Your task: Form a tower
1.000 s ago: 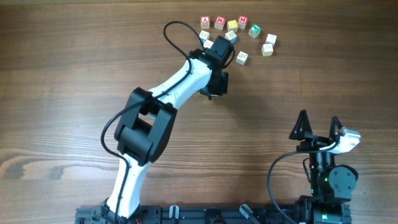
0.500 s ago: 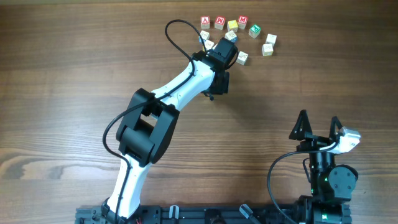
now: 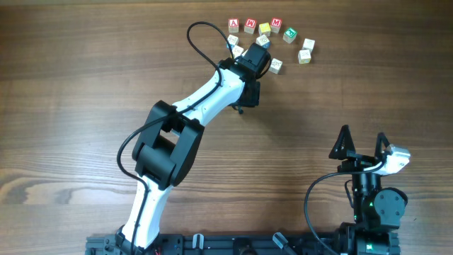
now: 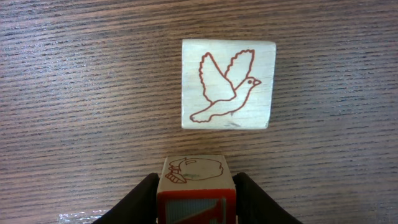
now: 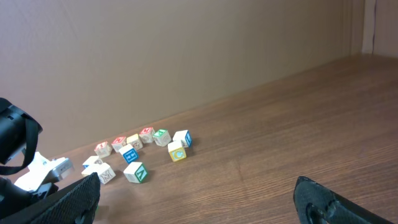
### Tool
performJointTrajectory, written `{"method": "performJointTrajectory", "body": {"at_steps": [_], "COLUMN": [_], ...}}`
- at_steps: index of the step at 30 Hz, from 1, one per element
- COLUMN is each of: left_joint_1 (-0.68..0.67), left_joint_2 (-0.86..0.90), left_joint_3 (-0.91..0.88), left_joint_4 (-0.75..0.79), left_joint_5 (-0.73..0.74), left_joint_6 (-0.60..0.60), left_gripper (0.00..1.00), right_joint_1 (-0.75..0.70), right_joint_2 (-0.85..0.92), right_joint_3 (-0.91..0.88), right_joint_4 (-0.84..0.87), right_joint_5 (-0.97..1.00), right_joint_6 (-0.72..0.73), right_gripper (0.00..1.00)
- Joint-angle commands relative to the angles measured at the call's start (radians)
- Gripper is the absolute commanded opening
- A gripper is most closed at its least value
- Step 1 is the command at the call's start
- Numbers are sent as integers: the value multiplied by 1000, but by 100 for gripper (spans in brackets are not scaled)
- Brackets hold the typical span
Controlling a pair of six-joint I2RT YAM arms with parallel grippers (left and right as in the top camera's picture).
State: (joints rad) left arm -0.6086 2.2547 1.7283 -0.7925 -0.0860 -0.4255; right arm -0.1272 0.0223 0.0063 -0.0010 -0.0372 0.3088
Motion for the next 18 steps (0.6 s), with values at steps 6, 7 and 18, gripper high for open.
{"method": "performJointTrajectory", "body": {"at_steps": [6, 7, 18], "left_joint_1": [0, 0, 60], "left_joint_2": [16, 15, -508], "left_joint_3": [-10, -8, -8], "left_joint_4": [11, 12, -416], "left_joint_5": [-21, -21, -217], "left_joint_6": [-5, -5, -81], "left_gripper": [84, 100, 100], "right_joint_1": [3, 3, 3], "right_joint_2": [-4, -4, -3], "right_joint_3": [-1, -1, -1], "right_joint_4": [2, 2, 2], "right_joint_5": [-13, -13, -13], "right_joint_6": [-18, -18, -18], "right_gripper": [100, 100, 100]}}
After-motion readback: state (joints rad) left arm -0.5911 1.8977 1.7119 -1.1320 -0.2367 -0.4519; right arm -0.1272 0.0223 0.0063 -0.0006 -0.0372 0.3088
